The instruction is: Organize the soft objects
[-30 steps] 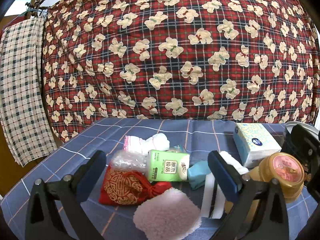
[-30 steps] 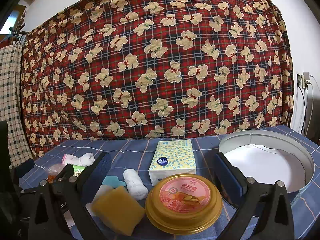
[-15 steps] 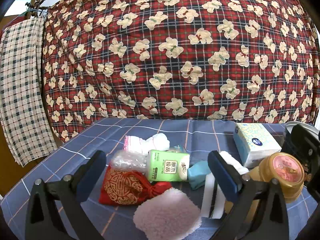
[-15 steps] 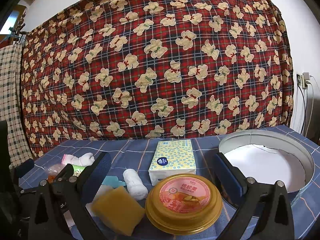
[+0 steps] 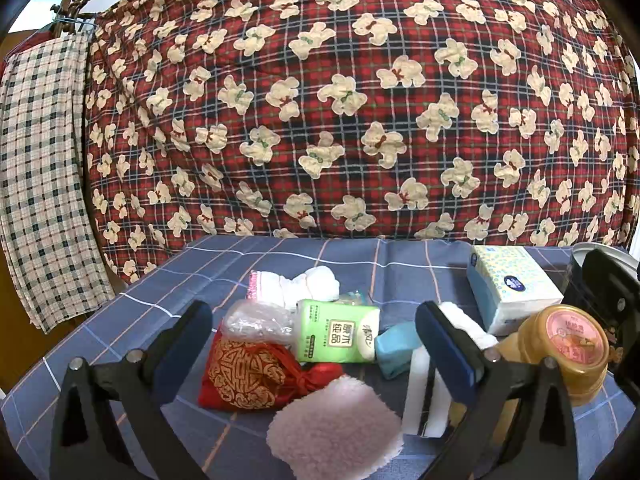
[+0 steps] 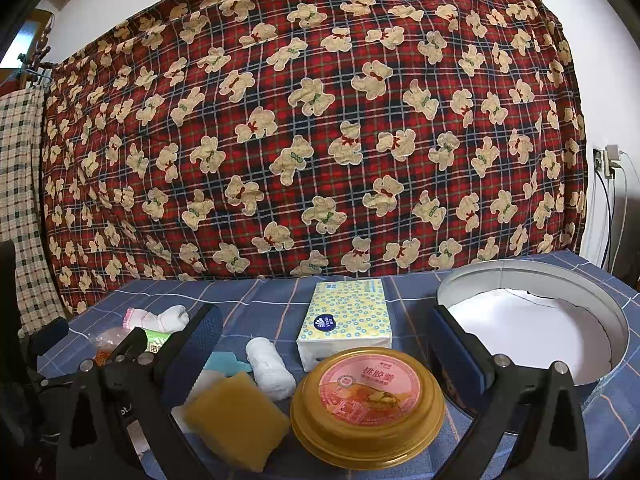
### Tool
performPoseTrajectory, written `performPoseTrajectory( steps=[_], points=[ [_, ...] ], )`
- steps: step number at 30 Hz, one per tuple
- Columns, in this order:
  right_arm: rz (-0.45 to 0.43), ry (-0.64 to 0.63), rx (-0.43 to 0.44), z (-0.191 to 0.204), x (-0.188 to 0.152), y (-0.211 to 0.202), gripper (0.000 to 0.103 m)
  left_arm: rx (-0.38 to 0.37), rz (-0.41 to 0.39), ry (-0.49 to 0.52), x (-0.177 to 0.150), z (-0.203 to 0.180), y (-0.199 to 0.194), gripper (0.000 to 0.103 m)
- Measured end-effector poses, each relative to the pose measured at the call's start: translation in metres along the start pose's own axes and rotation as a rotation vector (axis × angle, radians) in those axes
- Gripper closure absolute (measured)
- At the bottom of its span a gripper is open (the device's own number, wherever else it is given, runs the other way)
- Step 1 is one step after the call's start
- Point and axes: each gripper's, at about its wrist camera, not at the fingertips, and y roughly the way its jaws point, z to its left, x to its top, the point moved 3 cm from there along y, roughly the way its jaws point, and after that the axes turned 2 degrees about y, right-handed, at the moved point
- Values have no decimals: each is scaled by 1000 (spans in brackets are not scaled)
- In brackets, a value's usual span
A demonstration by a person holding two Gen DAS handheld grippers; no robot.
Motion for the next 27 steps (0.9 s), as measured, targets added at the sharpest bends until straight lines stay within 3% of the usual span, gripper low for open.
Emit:
performPoseTrajectory(
  steps=[16,27],
  points=[
    [-3,-10,5,-1,1,-2,1,5,27,-35,-7,12,-5,0],
    [51,-84,112,-1,-10,-9,2,25,102,-56,-26,52,-24,0]
  ],
)
